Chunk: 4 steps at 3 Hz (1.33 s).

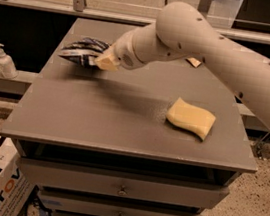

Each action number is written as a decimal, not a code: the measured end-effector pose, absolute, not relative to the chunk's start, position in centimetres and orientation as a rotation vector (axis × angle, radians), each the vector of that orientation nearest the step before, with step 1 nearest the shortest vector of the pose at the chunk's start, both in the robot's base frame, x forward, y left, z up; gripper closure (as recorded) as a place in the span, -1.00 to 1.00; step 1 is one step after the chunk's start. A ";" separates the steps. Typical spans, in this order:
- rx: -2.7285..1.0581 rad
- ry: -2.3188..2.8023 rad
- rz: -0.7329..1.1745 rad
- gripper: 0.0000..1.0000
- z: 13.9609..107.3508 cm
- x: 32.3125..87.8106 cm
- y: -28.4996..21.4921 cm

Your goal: Pick blue chip bag

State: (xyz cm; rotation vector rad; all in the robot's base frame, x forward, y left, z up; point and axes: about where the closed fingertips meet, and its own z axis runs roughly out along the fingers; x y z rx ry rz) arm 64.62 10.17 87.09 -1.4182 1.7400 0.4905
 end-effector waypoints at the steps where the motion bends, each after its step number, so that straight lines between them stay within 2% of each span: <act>1: -1.442 1.645 0.514 1.00 91.9 61.8 14.0; 2: -1.465 1.571 0.518 1.00 95.4 59.6 16.7; 4: -1.469 1.519 0.479 1.00 98.9 58.4 17.2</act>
Offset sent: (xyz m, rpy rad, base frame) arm -0.0733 0.0926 0.1240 0.0888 -0.1494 0.1425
